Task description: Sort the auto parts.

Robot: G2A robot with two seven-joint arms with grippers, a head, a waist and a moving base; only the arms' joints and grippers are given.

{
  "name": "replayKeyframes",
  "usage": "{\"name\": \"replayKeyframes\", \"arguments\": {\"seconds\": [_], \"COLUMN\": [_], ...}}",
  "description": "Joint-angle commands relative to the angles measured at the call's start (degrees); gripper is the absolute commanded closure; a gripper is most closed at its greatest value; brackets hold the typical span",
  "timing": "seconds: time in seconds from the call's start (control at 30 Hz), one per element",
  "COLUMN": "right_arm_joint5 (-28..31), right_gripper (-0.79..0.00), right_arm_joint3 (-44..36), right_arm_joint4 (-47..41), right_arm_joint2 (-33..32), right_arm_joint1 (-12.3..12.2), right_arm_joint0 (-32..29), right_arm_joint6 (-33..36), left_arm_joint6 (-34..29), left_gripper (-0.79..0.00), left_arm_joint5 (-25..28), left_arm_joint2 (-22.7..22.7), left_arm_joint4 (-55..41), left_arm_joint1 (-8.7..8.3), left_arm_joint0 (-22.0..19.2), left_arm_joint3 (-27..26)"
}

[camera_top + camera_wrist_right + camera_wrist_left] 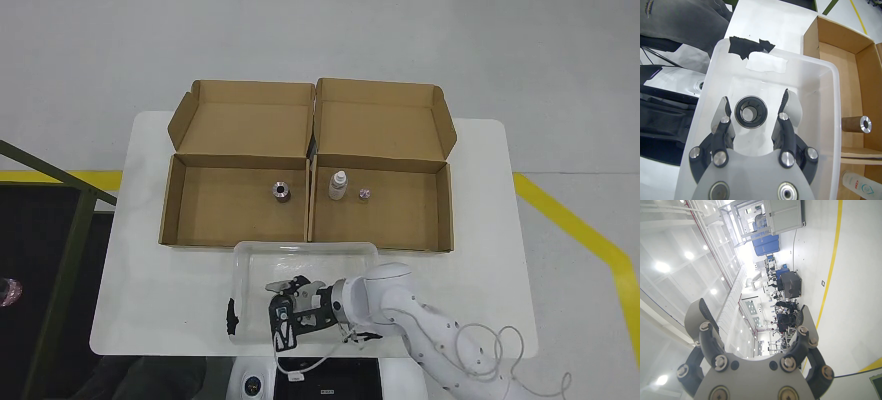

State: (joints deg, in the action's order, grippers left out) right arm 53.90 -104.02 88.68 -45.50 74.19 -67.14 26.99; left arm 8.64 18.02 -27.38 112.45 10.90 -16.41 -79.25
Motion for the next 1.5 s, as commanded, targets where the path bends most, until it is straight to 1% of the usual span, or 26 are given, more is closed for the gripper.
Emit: {"name": "replayKeyframes", "arguments": {"seconds": [0.0, 0.1, 0.37, 0.63, 0.67, 0.73, 0.83, 0.97, 1.2, 1.47], "right_arm_joint5": [-0.2, -0.5, -1.5, -1.9, -2.0, -2.1, -2.0, -2.3, -2.7, -2.8], "right_gripper": [-0.496, -0.505, -0.496, -0.465, -0.453, -0.376, -0.283, -0.003, 0.000, 0.000], "right_arm_joint3": [0.9, 2.4, 5.6, 8.2, 8.4, 9.0, 9.8, 10.6, 10.2, 6.8], "right_arm_joint4": [0.3, 0.3, 0.0, -0.9, -1.1, -1.5, -2.4, -3.1, -4.0, -4.5], "right_arm_joint2": [0.4, 1.1, 2.7, 4.3, 4.4, 4.7, 5.0, 5.5, 5.7, 4.4], "right_arm_joint1": [0.0, 0.1, 0.4, 0.8, 0.9, 1.0, 1.1, 1.3, 1.3, 0.8], "right_arm_joint0": [0.3, 1.0, 2.8, 4.5, 4.7, 5.1, 5.6, 6.1, 6.6, 6.4], "right_arm_joint6": [0.0, -0.3, -0.6, -1.2, -1.3, -1.6, -2.2, -2.8, -4.1, -5.2], "left_arm_joint6": [0.0, 0.0, 0.0, 0.0, 0.0, 0.0, 0.0, 0.0, 0.0, 0.0], "left_gripper": [-0.785, -0.785, -0.785, -0.785, -0.785, -0.785, -0.785, -0.785, -0.785, -0.785], "left_arm_joint5": [0.0, 0.0, 0.0, 0.0, 0.0, 0.0, 0.0, 0.0, 0.0, 0.0], "left_arm_joint2": [0.0, 0.0, 0.0, 0.0, 0.0, 0.0, 0.0, 0.0, 0.0, 0.0], "left_arm_joint4": [0.0, 0.0, 0.0, 0.0, 0.0, 0.0, 0.0, 0.0, 0.0, 0.0], "left_arm_joint1": [0.00, 0.00, 0.00, 0.00, 0.00, 0.00, 0.00, 0.00, 0.00, 0.00], "left_arm_joint0": [0.0, 0.0, 0.0, 0.0, 0.0, 0.0, 0.0, 0.0, 0.0, 0.0], "left_arm_joint3": [0.0, 0.0, 0.0, 0.0, 0.0, 0.0, 0.0, 0.0, 0.0, 0.0]}}
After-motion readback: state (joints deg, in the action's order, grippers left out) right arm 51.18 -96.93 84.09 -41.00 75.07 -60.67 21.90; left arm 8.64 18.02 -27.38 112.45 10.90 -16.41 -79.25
